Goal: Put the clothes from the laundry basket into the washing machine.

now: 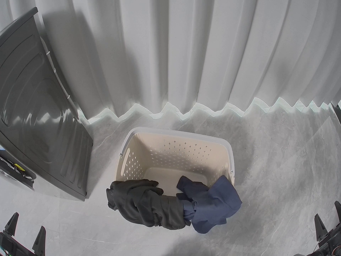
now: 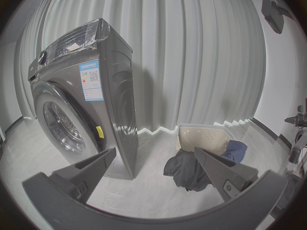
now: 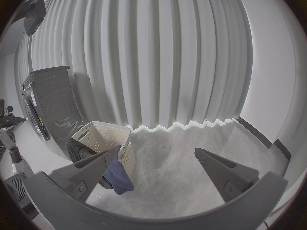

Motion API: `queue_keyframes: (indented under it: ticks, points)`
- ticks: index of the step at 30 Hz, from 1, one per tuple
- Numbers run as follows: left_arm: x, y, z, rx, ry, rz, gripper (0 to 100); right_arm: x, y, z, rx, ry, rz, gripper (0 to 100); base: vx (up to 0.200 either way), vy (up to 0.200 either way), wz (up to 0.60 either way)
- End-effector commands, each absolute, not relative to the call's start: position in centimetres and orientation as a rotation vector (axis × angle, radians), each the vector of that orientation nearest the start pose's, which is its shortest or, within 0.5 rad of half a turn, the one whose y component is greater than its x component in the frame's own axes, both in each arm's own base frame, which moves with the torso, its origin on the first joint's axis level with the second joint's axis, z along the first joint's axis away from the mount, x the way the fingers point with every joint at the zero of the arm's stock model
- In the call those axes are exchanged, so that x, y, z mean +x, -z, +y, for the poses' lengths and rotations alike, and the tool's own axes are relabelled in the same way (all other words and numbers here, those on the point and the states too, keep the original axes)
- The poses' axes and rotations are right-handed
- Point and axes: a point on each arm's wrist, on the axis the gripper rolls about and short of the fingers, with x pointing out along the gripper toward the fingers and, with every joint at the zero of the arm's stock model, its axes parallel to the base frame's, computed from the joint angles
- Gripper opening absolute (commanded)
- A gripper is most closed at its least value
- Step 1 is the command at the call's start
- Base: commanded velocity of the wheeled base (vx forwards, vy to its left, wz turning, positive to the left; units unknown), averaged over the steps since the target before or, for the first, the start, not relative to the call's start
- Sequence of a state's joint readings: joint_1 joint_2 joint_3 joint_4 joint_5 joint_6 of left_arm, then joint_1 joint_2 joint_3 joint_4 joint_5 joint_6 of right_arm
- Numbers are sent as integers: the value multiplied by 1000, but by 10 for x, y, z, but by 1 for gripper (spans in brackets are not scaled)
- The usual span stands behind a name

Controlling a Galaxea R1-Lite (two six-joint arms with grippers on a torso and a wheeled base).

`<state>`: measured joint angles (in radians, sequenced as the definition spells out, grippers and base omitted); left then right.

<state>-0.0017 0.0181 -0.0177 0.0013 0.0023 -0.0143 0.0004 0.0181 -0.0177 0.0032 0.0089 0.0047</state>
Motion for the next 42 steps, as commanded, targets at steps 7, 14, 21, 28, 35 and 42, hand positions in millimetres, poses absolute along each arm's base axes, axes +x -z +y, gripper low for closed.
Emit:
queue_keyframes:
  ticks: [7,14,21,28,35,42]
  points:
    - [-23,-76,0,-14,0,0,100,-22,-76,0,5,-11,14,100,-200,0,0]
    - [-23,-76,0,-14,-3,0,100,-22,-76,0,5,-8,15,100,-200,0,0]
    - [-23,-76,0,-12,-3,0,100,-22,-76,0,5,-12,14,100,-86,0,0]
    - [-23,-76,0,-15,2,0,100,-22,-76,0,3,-12,14,100,0,57,0]
    - [-23,-76,0,-15,0,0,100,-22,-76,0,5,-12,14,100,0,200,0]
    - [-23,-76,0,-15,2,0,100,-22,-76,0,5,-12,14,100,0,200,0]
